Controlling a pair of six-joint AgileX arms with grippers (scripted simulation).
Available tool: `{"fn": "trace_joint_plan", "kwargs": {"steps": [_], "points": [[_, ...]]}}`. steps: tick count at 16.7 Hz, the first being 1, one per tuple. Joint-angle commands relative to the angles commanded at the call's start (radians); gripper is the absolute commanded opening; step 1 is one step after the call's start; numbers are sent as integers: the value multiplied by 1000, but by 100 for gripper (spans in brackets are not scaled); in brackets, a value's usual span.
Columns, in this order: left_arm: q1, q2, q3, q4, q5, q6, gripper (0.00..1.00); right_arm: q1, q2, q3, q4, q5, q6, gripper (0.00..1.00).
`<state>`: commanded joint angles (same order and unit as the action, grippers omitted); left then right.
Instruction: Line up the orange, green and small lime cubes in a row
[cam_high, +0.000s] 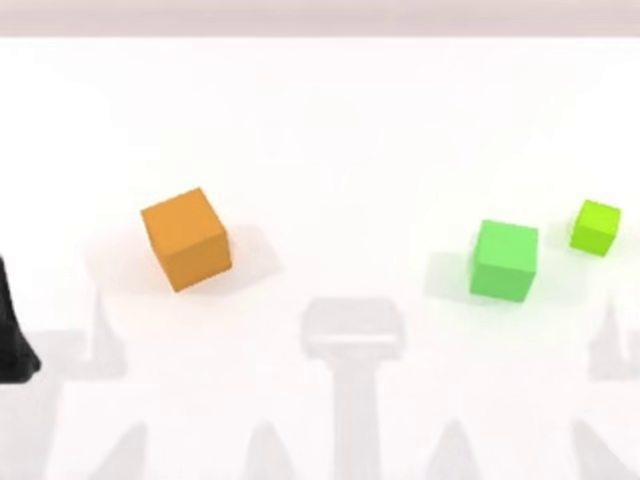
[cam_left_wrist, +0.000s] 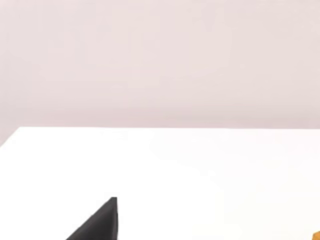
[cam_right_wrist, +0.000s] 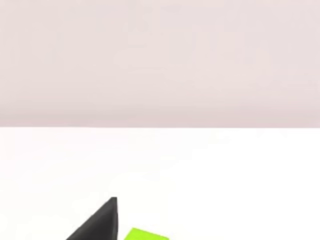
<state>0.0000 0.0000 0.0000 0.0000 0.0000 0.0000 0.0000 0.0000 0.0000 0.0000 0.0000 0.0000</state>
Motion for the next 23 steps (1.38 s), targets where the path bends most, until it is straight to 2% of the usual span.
{"fn": "trace_joint_plan", "kwargs": {"steps": [4,9,23], "points": [[0,0,0,0,0,0,100,0,30,30,-20,2,-18,100],[0,0,0,0,0,0,100,10,291,276,-186,7,-162,100],[0,0,0,0,0,0,100,90,1753,1476,-982,1,-851,100]]}}
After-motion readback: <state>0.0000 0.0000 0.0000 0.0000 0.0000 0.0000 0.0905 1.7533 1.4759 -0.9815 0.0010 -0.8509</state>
